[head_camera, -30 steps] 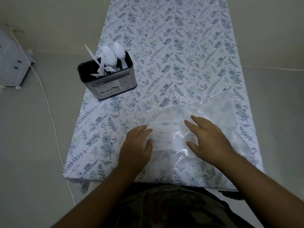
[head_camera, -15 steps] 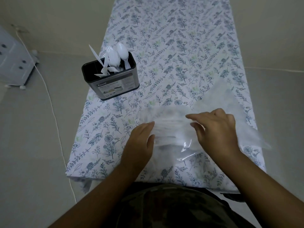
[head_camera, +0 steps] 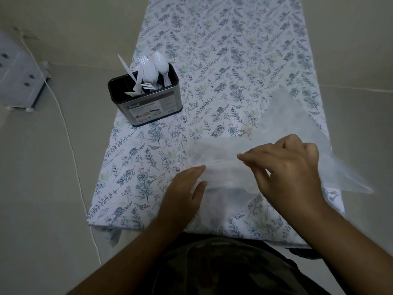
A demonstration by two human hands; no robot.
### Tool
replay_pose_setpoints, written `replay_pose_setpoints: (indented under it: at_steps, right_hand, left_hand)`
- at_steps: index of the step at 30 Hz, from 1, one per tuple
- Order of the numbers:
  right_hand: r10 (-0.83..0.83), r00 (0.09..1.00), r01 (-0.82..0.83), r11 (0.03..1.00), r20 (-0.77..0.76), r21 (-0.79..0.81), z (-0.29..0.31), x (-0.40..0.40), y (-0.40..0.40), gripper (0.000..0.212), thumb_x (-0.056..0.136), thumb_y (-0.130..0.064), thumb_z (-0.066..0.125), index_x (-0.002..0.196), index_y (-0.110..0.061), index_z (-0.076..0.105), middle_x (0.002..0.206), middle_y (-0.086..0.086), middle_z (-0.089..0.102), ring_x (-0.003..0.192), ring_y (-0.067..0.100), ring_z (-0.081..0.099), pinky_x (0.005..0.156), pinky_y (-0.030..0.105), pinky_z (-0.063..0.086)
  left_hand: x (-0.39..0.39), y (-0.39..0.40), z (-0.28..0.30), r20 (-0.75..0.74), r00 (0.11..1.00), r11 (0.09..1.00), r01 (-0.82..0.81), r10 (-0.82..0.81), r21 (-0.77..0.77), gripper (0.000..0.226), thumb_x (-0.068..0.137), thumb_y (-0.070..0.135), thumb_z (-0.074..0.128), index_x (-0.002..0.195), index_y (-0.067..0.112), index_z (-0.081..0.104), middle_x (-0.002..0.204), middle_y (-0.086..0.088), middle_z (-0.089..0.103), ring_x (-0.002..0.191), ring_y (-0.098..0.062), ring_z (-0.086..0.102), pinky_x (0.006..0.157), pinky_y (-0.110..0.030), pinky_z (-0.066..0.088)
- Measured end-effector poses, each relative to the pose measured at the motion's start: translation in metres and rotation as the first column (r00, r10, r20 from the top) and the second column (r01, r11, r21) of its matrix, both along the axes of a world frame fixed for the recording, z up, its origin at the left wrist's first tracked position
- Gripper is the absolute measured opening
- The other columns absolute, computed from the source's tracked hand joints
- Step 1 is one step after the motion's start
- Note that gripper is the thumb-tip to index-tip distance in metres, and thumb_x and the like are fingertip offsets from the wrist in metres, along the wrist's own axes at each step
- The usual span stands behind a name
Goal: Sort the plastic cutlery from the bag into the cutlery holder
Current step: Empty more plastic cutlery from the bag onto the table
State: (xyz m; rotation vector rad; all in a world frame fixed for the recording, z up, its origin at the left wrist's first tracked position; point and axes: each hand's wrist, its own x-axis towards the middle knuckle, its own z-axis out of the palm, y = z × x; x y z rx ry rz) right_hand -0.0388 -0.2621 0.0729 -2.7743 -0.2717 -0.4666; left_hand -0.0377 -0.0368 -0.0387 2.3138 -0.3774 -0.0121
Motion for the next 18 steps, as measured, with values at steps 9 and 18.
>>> replay_pose_setpoints:
  at_steps: [9,18]
  right_hand:
    - [-0.067,0.994,0.070,0.997,-0.085,0.035,-0.013,0.008,-0.015,0.018,0.085,-0.016,0.079,0.093,-0.032,0.080,0.088,-0.017,0.075,0.088,0.020,0.053,0.082,0.032,0.020]
    - [-0.104,0.946,0.131,0.989,-0.306,0.069,-0.003,0.006,0.019,0.034,0.083,-0.065,0.062,0.091,-0.033,0.073,0.096,-0.009,0.063,0.103,0.021,0.050,0.084,0.033,0.025]
  left_hand:
    - [-0.004,-0.003,0.005,-0.038,0.993,0.982,-0.114,0.109,-0.151,0.037,0.093,0.011,0.068,0.130,0.010,0.065,0.126,-0.001,0.068,0.117,-0.012,0.063,0.100,-0.034,0.052]
    - [0.020,-0.015,0.053,-0.487,0.839,0.646,-0.513,0.241,-0.565,0.016,0.101,0.006,0.053,0.106,0.011,0.067,0.102,-0.006,0.068,0.095,-0.014,0.069,0.087,-0.036,0.060]
